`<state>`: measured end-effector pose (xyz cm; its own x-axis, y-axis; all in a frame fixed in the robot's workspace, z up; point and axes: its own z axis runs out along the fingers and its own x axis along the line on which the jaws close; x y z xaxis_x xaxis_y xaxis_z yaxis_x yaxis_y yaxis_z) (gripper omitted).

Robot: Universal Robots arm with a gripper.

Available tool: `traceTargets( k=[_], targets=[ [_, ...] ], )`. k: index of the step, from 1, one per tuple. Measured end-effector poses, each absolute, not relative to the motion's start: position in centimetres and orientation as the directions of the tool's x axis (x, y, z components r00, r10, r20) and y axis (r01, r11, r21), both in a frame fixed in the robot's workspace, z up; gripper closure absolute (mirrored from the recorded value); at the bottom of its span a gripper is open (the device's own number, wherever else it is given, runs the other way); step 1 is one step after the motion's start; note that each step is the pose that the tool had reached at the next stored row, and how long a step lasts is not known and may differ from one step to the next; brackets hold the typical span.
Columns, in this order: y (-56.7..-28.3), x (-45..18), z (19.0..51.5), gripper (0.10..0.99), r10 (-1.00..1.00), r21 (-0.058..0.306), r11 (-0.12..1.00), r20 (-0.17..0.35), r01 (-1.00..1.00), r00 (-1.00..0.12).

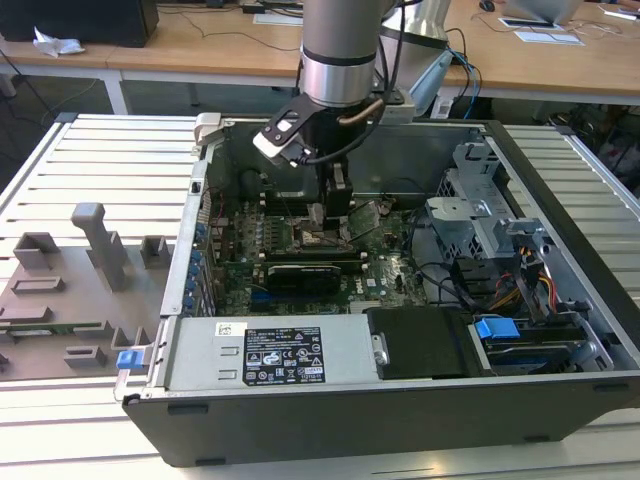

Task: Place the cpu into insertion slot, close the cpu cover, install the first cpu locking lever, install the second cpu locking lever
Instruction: 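Place the cpu into insertion slot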

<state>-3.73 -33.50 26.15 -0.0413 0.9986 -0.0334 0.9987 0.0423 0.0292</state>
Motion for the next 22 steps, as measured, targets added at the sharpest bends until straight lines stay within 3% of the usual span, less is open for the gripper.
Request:
traceTargets(
  k=[3,22],
  targets=[
    [-31.7,-3.7,25.3,0.541,0.999,0.029,0.042,-0.033,0.999,-0.041],
    [-31.4,-4.3,21.5,0.541,0.999,0.029,0.017,-0.032,0.999,-0.016]
  ],
)
